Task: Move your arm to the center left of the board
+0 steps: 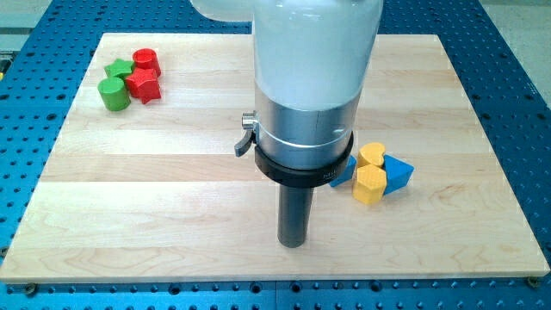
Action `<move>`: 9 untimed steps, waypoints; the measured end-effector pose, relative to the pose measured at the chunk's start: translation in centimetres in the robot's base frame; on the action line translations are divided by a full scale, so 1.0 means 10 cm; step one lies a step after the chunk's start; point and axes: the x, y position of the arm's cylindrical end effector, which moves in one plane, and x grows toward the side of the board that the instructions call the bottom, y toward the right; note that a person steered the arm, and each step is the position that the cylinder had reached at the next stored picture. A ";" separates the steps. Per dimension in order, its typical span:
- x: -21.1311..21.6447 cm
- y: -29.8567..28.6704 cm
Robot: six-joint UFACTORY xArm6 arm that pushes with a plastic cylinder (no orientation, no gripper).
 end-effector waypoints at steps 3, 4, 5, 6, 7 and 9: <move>-0.50 -0.51; -0.69 -0.90; -0.98 -1.15; -1.01 -1.82; -1.01 -2.77; -1.29 -3.15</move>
